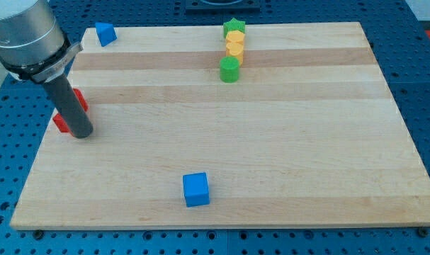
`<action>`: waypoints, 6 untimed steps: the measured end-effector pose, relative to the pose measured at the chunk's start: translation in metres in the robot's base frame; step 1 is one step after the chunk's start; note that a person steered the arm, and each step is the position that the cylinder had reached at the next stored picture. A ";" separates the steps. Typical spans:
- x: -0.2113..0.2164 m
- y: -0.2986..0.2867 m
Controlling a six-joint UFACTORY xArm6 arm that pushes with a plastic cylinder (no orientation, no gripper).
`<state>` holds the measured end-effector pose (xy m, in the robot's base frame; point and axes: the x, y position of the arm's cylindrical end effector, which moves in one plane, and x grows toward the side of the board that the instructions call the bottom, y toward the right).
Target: Place your arm at the bottom of the red star
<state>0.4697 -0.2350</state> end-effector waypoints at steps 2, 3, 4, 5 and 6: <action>0.000 -0.012; 0.005 -0.011; 0.015 0.043; 0.004 0.135; -0.020 0.214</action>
